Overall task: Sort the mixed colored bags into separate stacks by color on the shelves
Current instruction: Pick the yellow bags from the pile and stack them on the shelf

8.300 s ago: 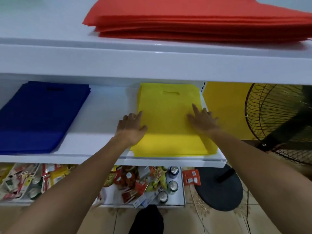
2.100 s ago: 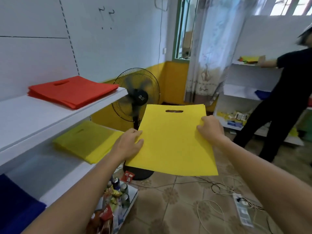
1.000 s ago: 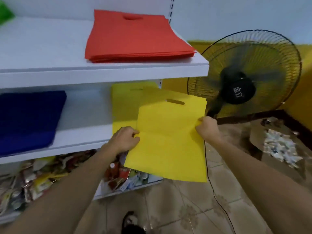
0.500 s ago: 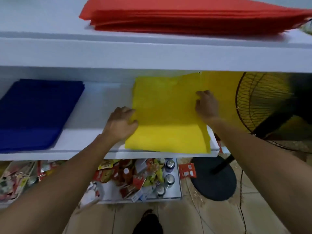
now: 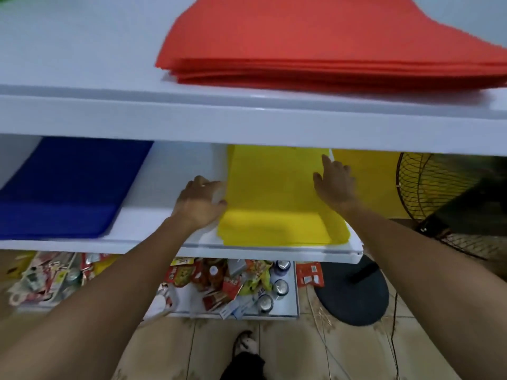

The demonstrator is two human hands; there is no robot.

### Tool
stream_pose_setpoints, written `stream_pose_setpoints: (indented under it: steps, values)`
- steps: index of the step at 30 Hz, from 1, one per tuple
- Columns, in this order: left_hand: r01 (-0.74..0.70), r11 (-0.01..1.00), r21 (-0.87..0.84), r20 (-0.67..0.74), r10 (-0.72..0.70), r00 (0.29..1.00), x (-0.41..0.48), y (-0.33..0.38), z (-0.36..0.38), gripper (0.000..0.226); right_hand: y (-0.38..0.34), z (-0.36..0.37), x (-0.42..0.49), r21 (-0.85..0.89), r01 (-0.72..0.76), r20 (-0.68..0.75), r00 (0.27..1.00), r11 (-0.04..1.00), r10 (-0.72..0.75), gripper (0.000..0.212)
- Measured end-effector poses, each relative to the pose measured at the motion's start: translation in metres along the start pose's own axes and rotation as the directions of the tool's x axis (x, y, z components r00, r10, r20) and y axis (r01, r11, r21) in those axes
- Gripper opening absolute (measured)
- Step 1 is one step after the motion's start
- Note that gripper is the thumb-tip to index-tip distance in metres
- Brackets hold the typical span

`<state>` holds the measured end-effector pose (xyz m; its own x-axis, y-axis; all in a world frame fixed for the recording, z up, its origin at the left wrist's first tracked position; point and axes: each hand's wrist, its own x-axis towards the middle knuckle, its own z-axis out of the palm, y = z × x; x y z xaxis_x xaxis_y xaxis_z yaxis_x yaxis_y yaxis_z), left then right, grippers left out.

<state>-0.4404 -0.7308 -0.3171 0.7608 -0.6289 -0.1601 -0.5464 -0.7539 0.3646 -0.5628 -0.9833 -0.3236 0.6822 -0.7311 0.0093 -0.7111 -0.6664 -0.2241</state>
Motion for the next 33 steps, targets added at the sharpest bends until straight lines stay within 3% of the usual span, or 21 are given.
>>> stream_pose_setpoints:
  steps: [4,9,13,16,18,22,27,33]
  values:
    - [0.038,0.999,0.005,-0.057,-0.038,0.998,-0.060,-0.022,-0.037,0.050,-0.037,-0.037,-0.029,0.015,0.151,0.028,0.988,0.988,-0.151,0.047]
    - [0.255,0.966,-0.039,-0.170,-0.258,0.951,-0.174,-0.072,-0.099,0.051,-0.134,-0.067,-0.090,0.063,0.382,0.173,0.906,0.922,-0.387,0.051]
    - [0.406,0.913,-0.049,-0.327,-0.399,0.857,-0.267,-0.117,-0.157,0.054,-0.242,-0.086,-0.158,0.173,0.643,0.249,0.704,0.746,-0.665,0.054]
    - [0.515,0.855,-0.061,-0.426,-0.489,0.761,-0.333,-0.144,-0.197,0.049,-0.326,-0.105,-0.216,0.280,0.773,0.200,0.534,0.570,-0.822,0.053]
    - [0.562,0.821,-0.101,-0.479,-0.535,0.696,-0.374,-0.164,-0.220,0.046,-0.380,-0.118,-0.251,0.335,0.828,0.129,0.433,0.450,-0.892,0.047]
    - [0.627,0.761,-0.167,-0.566,-0.595,0.571,-0.442,-0.217,-0.259,0.047,-0.476,-0.140,-0.306,0.392,0.874,0.047,0.292,0.287,-0.955,0.057]
    - [0.655,0.722,-0.223,-0.626,-0.621,0.471,-0.491,-0.294,-0.311,0.044,-0.582,-0.153,-0.351,0.393,0.895,-0.065,0.254,0.209,-0.965,0.058]
    - [0.624,0.751,-0.217,-0.668,-0.581,0.466,-0.501,-0.382,-0.363,0.041,-0.682,-0.144,-0.374,0.428,0.880,-0.121,0.281,0.205,-0.952,0.056]
